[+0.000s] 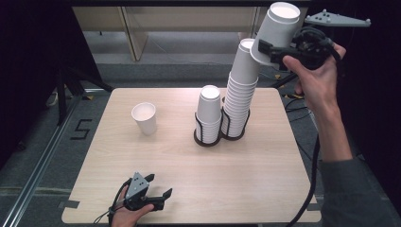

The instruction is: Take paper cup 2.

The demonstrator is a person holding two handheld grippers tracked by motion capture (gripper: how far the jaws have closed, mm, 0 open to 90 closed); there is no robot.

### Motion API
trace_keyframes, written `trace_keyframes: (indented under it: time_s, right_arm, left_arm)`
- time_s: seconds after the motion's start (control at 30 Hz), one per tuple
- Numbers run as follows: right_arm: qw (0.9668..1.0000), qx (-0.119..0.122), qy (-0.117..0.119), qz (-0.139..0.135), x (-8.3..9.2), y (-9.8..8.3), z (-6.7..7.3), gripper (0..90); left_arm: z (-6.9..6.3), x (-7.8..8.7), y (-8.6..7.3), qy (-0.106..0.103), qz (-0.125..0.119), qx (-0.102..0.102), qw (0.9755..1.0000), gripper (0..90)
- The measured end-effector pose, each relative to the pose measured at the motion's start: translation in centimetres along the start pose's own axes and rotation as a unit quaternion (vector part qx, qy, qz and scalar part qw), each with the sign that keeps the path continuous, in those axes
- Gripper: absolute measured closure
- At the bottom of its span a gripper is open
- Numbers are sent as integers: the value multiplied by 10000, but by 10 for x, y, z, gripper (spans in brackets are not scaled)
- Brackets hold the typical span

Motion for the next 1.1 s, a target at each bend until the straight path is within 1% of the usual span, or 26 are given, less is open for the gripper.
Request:
trace_keyframes:
  time_s: [0.07,0.13,0.17,0.2,0.23,0.27,0.3,0.33,0.4,0.43,0.47,0.5,0.53,0.57,0.6,0.63,0.7,0.73,0.77,0.83,0.9,0.93,1.0,1.03,1.07,1.1]
  right_arm:
    - [10000,-11,54,17,9,-6,3,157]
    - [9998,-12,153,105,22,-19,9,157]
    - [9998,-12,153,105,22,-19,9,157]
    - [9996,-54,250,130,29,-31,16,157]
    - [9995,-32,291,133,31,-36,18,157]
    - [9995,-32,291,133,31,-36,18,157]
    - [9990,-104,390,175,38,-50,26,156]
    - [9990,-104,390,175,38,-50,26,156]
    - [9986,-155,471,161,43,-63,35,156]
    - [9983,-86,547,203,45,-79,44,156]
    - [9983,-86,547,203,45,-79,44,156]
    - [9973,-106,672,291,46,-97,52,156]
    - [9967,-234,717,305,46,-103,56,156]
    - [9967,-234,717,305,46,-103,56,156]
    - [9964,-240,771,274,46,-111,59,156]
    - [9946,-386,889,376,44,-131,70,156]
    - [9940,-383,952,387,43,-137,72,156]
    - [9922,-371,1112,430,40,-155,80,155]
    - [9910,-482,1167,452,39,-160,84,155]
    - [9895,-499,1267,481,36,-174,92,155]
    - [9881,-544,1349,500,33,-186,99,156]
    - [9881,-544,1349,500,33,-186,99,156]
    - [9858,-657,1474,472,30,-195,107,156]
    - [9833,-660,1584,608,27,-204,113,155]
    - [9824,-713,1601,649,27,-207,117,156]
    - [9824,-713,1601,649,27,-207,117,156]
  left_arm:
    - [0,0,0,9,-7,10,10000,145]
    - [1,0,0,11,6,-15,10000,145]
    - [1,0,0,11,6,-15,10000,145]
    - [2,-1,0,0,-27,7,10000,145]
    - [2,-1,0,6,-35,11,10000,144]
    - [2,-1,0,6,-35,11,10000,144]
    - [2,-2,1,-61,-130,40,9999,144]
    - [3,-1,1,-77,-105,-18,9999,144]
    - [5,0,3,-13,-169,-7,9999,144]
    - [5,0,4,-6,-234,23,9997,144]
    - [5,0,4,-6,-234,23,9997,144]
    - [6,0,5,-12,-277,-3,9996,144]
    - [6,-1,5,-40,-336,18,9994,144]
    - [6,-1,5,-40,-336,18,9994,144]
    - [6,-1,6,-41,-347,13,9994,144]
    - [6,-1,5,-31,-333,-10,9994,144]
    - [7,-2,5,-38,-334,-1,9994,144]
    - [7,-3,5,-65,-369,25,9993,144]
    - [9,-4,5,-51,-403,0,9992,144]
    - [11,-4,6,-49,-455,7,9990,144]
    - [11,-5,6,-45,-471,16,9989,144]
    - [11,-5,6,-33,-477,24,9989,144]
    - [11,-5,8,-90,-552,66,9984,144]
    - [10,-5,9,-75,-552,70,9984,144]
    - [9,-5,10,-149,-589,27,9981,144]
    - [9,-5,10,-149,-589,27,9981,144]
Point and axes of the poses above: each handheld gripper's, and its own axes: x roughly backward along the jaws, y roughly out of its top, z roughly to its left, the point moved 6 cm from there along -x, roughly forward along the jaws, and after that the axes turned 13 degrees about -z, right-handed, at the moved point
